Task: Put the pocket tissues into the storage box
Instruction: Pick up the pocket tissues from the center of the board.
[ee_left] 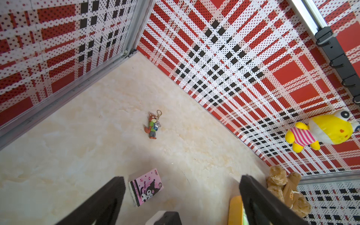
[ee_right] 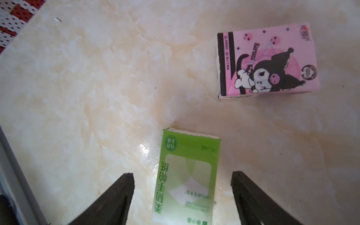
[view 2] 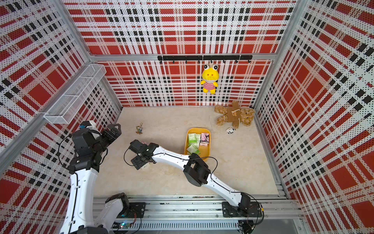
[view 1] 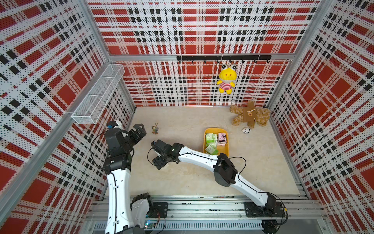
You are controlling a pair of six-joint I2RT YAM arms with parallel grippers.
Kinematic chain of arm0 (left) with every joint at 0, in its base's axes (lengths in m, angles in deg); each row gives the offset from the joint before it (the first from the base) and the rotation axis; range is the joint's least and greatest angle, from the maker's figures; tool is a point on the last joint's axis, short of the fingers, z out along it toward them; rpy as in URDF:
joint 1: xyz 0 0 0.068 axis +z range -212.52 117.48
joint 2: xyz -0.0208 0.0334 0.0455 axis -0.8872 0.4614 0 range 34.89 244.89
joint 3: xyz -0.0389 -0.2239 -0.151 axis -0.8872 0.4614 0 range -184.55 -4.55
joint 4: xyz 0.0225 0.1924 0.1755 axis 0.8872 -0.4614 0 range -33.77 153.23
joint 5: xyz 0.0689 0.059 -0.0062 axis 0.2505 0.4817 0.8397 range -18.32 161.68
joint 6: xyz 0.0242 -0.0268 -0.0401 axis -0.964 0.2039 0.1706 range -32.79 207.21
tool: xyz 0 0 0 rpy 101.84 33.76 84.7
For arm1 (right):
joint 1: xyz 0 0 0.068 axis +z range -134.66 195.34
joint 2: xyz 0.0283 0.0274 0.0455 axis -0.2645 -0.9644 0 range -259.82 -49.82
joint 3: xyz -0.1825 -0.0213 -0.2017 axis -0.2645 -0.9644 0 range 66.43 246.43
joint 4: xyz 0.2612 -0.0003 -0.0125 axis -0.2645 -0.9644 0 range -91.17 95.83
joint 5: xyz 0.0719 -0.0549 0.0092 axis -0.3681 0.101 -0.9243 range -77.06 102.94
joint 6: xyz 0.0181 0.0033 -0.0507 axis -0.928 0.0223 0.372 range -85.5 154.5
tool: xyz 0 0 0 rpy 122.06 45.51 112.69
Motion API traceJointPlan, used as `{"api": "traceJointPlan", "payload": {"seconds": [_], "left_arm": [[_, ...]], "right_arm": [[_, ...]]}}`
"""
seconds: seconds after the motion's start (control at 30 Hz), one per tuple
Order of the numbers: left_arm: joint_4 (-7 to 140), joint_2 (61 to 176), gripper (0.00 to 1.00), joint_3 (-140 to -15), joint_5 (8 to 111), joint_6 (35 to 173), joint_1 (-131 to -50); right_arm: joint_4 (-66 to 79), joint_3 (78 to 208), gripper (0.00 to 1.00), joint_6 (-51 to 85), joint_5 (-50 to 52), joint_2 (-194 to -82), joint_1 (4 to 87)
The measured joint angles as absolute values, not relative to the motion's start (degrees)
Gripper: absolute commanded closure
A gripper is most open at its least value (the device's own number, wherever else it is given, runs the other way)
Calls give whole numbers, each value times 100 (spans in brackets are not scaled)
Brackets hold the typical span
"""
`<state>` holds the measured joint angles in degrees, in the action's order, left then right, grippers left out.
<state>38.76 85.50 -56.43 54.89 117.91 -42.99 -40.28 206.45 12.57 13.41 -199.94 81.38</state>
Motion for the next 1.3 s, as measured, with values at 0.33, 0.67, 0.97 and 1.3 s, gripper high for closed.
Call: {"api": "traceJointPlan", "payload": {"seconds": [0.33, 0.67, 0.97, 1.3], "left_arm": [[3911, 8506, 1, -5621, 5388, 11791, -4299], [3950, 8469, 1, -5568, 5386, 11783, -4299], [3959, 8441, 1, -5553, 5386, 11776, -4299], [3959, 8508, 1, -5553, 5318, 11776, -4315]], "right_arm": [[-4301, 21056, 19, 1237, 1385, -20245, 8164], [-4518, 21192, 20, 1254, 1402, -20342, 8236], [-4642, 21382, 27, 1263, 1383, -20554, 8236], [-4378, 20925, 61, 1252, 1396, -20344, 8223]]}}
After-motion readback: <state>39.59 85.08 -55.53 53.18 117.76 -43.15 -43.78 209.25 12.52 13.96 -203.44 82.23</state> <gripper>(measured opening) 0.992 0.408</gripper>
